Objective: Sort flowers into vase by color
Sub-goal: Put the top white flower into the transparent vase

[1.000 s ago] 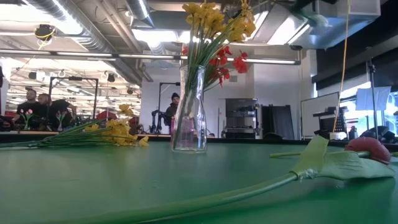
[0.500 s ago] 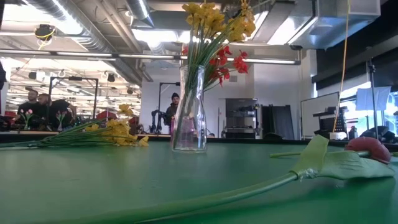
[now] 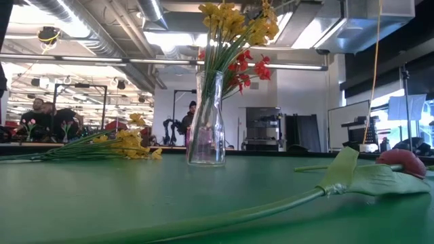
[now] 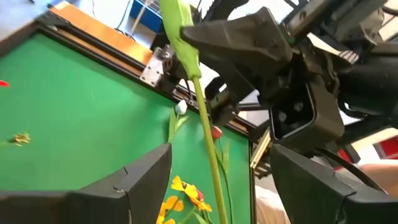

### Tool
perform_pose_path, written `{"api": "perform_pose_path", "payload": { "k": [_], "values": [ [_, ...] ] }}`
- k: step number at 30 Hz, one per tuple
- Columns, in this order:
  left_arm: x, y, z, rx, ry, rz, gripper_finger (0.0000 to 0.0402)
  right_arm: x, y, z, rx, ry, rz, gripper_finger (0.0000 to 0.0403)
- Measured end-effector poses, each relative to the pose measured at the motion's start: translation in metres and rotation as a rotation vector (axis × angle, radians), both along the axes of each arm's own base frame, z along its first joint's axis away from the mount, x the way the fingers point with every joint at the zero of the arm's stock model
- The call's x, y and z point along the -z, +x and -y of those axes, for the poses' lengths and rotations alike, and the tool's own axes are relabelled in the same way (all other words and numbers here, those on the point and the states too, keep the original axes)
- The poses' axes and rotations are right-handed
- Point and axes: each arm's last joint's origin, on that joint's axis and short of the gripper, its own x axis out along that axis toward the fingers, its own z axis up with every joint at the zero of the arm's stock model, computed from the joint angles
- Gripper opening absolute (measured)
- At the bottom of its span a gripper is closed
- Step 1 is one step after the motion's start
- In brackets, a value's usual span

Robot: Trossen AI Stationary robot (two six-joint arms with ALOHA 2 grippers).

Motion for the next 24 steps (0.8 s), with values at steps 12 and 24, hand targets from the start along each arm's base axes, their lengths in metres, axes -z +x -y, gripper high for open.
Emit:
{"api": "perform_pose_path", "payload": {
  "k": [12, 24],
  "values": [
    [0.0049, 0.0041, -0.0009, -0.014, 0.005, -0.019, 0.0181, 0.0001, 0.0002, -0.0002, -0.006, 0.007, 0.002, 0.0000],
    [0.0042, 0.0039, 0.0014, 0.000, 0.015, -0.016, 0.0115, -0.0001, 0.0005, -0.0002, -0.006, 0.010, 0.008, 0.0000]
  ]
}}
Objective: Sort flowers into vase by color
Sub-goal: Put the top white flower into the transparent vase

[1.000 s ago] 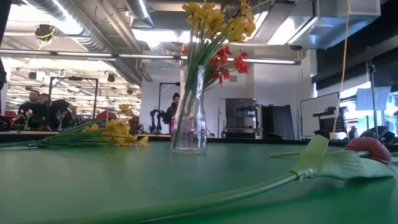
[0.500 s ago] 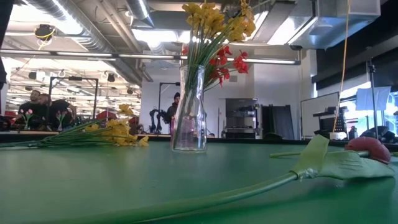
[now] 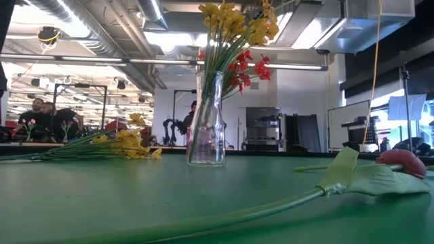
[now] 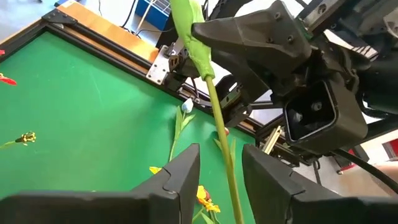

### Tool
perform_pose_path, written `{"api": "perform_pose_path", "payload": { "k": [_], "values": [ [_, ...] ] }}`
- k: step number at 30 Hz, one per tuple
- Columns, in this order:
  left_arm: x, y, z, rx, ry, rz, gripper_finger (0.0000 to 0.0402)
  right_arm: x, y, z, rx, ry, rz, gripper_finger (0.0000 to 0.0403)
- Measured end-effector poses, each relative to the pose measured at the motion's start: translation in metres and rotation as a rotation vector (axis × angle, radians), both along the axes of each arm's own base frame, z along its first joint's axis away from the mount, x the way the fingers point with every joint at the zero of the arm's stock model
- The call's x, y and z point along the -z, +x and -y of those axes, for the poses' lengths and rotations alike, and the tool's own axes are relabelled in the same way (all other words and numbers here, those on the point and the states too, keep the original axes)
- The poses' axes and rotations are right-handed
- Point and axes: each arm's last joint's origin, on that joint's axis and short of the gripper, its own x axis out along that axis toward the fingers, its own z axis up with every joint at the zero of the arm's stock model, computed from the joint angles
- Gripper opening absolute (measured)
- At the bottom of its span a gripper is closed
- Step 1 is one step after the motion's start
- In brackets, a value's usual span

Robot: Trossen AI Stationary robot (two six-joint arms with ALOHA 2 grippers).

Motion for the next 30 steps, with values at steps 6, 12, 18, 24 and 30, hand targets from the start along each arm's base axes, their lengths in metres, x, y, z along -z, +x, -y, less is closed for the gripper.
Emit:
{"api": "perform_pose_path", "payload": {
  "k": [6, 12, 18, 24, 30],
  "values": [
    [0.0009, 0.0006, 0.0075, 0.032, 0.016, -0.008, 0.0106, 0.0001, 0.0001, -0.0001, -0.003, 0.003, -0.001, 0.0000],
    [0.0037, -0.0006, 0.0098, 0.038, 0.034, -0.039, 0.0085, -0.0010, 0.0012, -0.0005, -0.005, 0.013, 0.019, 0.0000],
    [0.0050, -0.0013, 0.0104, 0.035, 0.038, -0.055, 0.0041, -0.0027, 0.0027, -0.0011, -0.008, 0.012, 0.024, 0.0000],
    [0.0063, -0.0019, 0.0094, 0.010, 0.078, -0.071, 0.0006, -0.0027, 0.0025, -0.0009, -0.007, 0.011, 0.023, 0.0001],
    [0.0065, -0.0022, 0.0086, -0.012, 0.110, -0.075, 0.0003, -0.0033, 0.0008, -0.0041, -0.018, 0.012, 0.028, 0.0044]
  ]
}}
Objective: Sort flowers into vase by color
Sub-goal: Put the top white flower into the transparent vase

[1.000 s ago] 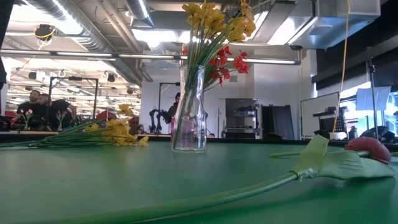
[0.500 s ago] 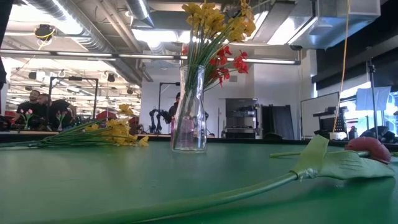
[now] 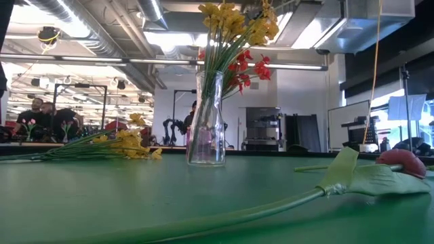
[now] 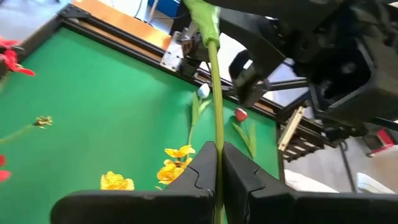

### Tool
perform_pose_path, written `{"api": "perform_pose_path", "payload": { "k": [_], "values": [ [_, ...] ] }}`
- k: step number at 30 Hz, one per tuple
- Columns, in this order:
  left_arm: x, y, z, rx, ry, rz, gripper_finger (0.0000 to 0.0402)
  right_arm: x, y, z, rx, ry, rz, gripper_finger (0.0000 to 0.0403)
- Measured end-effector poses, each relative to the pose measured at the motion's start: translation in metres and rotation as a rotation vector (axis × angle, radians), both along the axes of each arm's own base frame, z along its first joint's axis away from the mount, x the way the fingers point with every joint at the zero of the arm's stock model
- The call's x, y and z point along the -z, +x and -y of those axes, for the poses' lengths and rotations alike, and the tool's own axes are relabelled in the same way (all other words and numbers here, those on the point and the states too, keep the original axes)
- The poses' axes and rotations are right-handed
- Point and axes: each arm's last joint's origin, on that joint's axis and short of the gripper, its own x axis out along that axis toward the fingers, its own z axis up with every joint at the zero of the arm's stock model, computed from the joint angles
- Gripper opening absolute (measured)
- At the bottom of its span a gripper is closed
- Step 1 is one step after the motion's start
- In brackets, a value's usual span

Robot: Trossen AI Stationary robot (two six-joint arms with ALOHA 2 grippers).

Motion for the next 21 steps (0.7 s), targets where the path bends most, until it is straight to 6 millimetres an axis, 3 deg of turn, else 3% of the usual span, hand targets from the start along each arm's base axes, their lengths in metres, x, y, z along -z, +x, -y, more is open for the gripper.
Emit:
{"api": "perform_pose_path", "payload": {
  "k": [7, 12, 16, 21],
  "values": [
    [-0.006, -0.005, -0.004, -0.069, 0.083, 0.023, 0.0002, -0.007, -0.008, -0.019, -0.063, 0.029, 0.071, 0.0165],
    [-0.022, -0.020, -0.004, -0.148, 0.187, 0.076, 0.0001, -0.018, -0.029, -0.033, -0.142, 0.154, 0.239, 0.0245],
    [-0.052, -0.045, 0.015, -0.183, 0.312, 0.205, 0.0001, -0.030, -0.059, -0.033, -0.220, 0.360, 0.401, 0.0272],
    [-0.082, -0.073, 0.057, -0.163, 0.456, 0.381, 0.0000, -0.044, -0.093, -0.023, -0.306, 0.715, 0.562, 0.0271]
  ]
}}
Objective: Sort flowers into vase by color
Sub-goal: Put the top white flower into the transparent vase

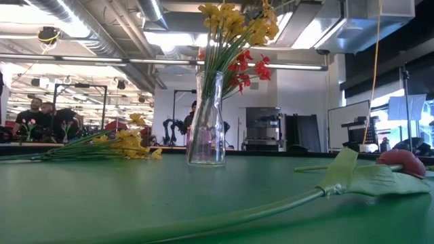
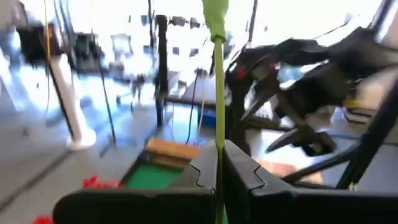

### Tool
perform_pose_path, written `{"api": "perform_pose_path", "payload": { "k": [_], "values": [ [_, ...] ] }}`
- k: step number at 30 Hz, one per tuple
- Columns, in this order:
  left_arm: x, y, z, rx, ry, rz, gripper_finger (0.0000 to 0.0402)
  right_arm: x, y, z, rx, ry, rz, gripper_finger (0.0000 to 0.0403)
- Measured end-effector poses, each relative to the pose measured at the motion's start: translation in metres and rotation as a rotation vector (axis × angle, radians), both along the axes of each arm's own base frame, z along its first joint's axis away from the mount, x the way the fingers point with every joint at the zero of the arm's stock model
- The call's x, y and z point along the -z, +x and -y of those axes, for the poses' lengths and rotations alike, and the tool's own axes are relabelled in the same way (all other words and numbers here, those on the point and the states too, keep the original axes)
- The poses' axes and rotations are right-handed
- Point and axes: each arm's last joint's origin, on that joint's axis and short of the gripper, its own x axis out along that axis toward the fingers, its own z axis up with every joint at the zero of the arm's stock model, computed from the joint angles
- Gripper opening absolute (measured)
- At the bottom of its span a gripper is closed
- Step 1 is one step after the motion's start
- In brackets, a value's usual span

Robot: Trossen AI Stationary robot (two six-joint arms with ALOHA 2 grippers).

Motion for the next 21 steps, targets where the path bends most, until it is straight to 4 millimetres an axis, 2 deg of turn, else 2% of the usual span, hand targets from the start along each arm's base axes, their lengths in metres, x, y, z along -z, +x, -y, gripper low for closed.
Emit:
{"api": "perform_pose_path", "payload": {
  "k": [3, 5, 10, 13, 17, 21],
  "values": [
    [0.005, -0.008, 0.025, -0.003, 0.069, 0.024, 0.0000, -0.005, -0.012, 0.005, -0.044, 0.138, 0.044, 0.0264],
    [0.021, -0.010, 0.040, -0.016, 0.092, 0.022, 0.0000, -0.003, -0.019, 0.005, -0.061, 0.174, 0.058, 0.0259],
    [0.077, -0.020, 0.064, -0.031, 0.103, 0.131, 0.0000, 0.016, -0.030, 0.001, -0.105, 0.229, 0.106, 0.0244],
    [0.109, -0.031, 0.071, 0.013, 0.081, 0.300, 0.0000, 0.032, -0.034, -0.002, -0.145, 0.275, 0.156, 0.0237],
    [0.156, -0.045, 0.083, 0.172, 0.147, 0.539, 0.0000, 0.052, -0.036, -0.004, -0.245, 0.352, 0.231, 0.0233],
    [0.204, -0.055, 0.083, 0.211, 0.180, 0.694, 0.0000, 0.066, -0.039, -0.004, -0.380, 0.419, 0.322, 0.0232]
  ]
}}
